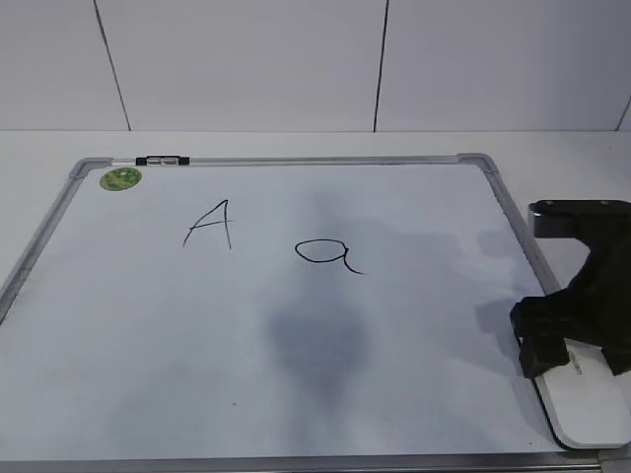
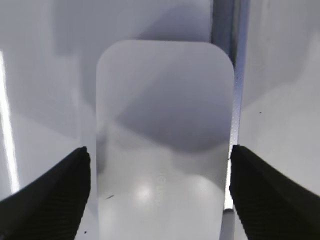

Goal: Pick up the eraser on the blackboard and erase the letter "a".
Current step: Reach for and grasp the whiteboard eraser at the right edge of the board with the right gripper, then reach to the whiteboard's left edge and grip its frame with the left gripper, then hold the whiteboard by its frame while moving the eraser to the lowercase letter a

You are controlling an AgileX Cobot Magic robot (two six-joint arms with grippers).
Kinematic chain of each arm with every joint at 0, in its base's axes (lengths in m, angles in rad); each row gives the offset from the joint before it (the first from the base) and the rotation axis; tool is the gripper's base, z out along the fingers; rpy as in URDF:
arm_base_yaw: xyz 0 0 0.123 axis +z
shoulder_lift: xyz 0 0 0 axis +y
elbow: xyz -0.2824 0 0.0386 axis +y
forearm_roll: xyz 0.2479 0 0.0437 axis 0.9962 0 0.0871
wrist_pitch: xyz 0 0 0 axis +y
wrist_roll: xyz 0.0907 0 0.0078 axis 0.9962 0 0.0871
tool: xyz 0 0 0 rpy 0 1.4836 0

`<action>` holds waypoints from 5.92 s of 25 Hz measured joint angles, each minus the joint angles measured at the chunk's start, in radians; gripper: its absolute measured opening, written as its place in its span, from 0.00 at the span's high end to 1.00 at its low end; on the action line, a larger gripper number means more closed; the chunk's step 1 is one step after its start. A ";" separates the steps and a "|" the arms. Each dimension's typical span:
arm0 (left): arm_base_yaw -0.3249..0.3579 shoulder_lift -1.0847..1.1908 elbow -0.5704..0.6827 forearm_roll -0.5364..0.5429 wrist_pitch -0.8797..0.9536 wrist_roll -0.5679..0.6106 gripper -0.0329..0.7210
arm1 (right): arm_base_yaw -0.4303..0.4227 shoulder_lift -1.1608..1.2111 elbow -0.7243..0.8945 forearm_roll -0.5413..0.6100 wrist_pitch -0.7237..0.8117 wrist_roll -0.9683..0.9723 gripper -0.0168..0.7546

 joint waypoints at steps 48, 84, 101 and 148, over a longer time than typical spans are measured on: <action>0.000 0.000 0.000 0.000 0.000 0.000 0.64 | 0.000 -0.087 -0.048 -0.018 0.077 0.021 0.29; 0.000 0.095 -0.018 -0.091 -0.233 0.000 0.56 | 0.000 -0.301 -0.048 -0.041 0.184 -0.030 0.29; 0.000 1.002 -0.248 -0.142 -0.443 -0.002 0.44 | 0.000 -0.301 -0.048 -0.041 0.178 -0.031 0.29; 0.053 1.920 -0.770 -0.037 -0.160 0.021 0.60 | 0.000 -0.301 -0.048 -0.043 0.178 -0.039 0.29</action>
